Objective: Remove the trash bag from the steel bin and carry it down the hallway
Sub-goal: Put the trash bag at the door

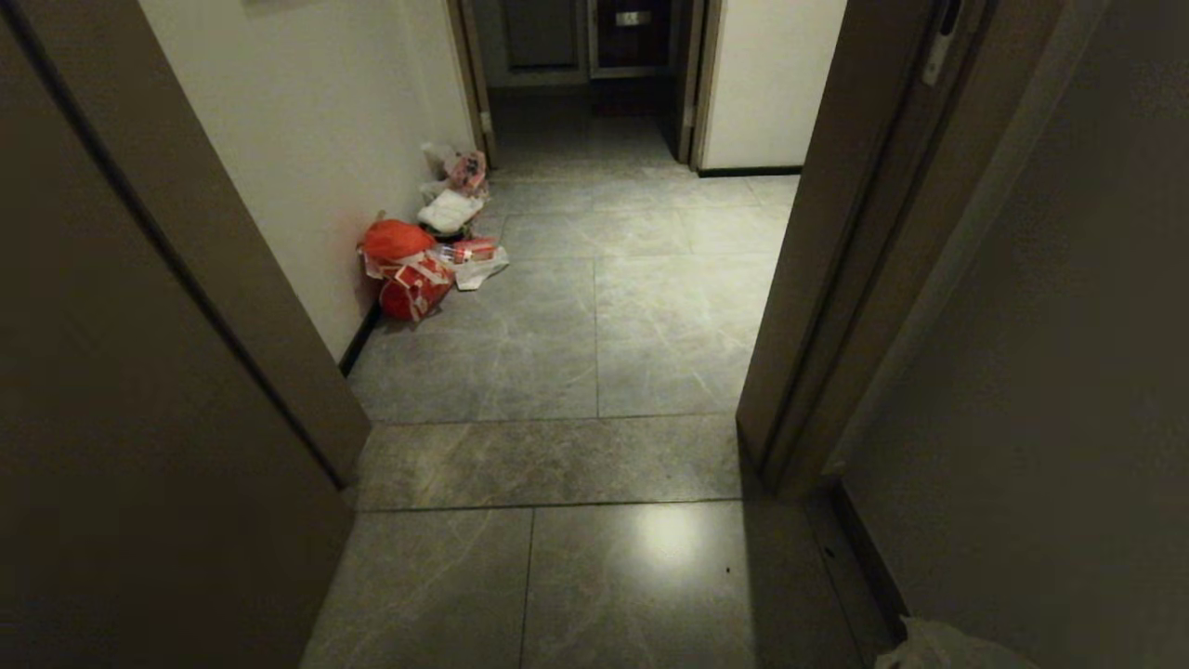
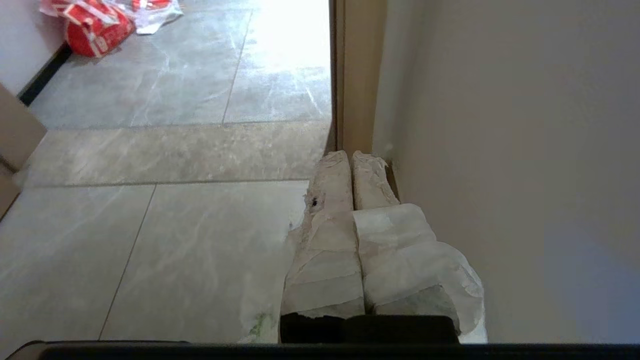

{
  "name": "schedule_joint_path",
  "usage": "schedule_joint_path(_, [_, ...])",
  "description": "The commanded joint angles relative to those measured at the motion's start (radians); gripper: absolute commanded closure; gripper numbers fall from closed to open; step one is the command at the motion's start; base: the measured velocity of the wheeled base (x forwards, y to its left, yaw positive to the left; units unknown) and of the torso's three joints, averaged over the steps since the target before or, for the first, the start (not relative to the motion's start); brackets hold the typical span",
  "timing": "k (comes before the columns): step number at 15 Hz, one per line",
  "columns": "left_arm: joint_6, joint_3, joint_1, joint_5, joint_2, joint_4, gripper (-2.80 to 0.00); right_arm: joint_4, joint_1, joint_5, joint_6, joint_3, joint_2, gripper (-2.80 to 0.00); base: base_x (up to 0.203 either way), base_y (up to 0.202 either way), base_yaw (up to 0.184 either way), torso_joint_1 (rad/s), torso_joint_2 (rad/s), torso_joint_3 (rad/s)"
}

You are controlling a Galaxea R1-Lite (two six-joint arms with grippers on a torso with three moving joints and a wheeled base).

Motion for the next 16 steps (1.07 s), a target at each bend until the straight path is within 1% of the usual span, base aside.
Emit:
schedule_joint_path(1, [0.0,0.0,0.001,0.001,0.0,0.0,0.0,0.001,0.0,0.0,0.0,0.0,0.0,0.0,0.19,0.0,0.001,0.003,0.01,-0.002])
schedule_joint_path(14, [-0.002,0.002,0.001,0.001,0.0,0.0,0.0,0.001,0.0,0.0,0.0,0.0,0.0,0.0,0.192,0.0,0.0,0.001,0.0,0.0])
schedule_joint_path(16, [-0.002,0.002,0.001,0.001,0.0,0.0,0.0,0.001,0.0,0.0,0.0,0.0,0.0,0.0,0.15,0.0,0.001,0.001,0.0,0.002])
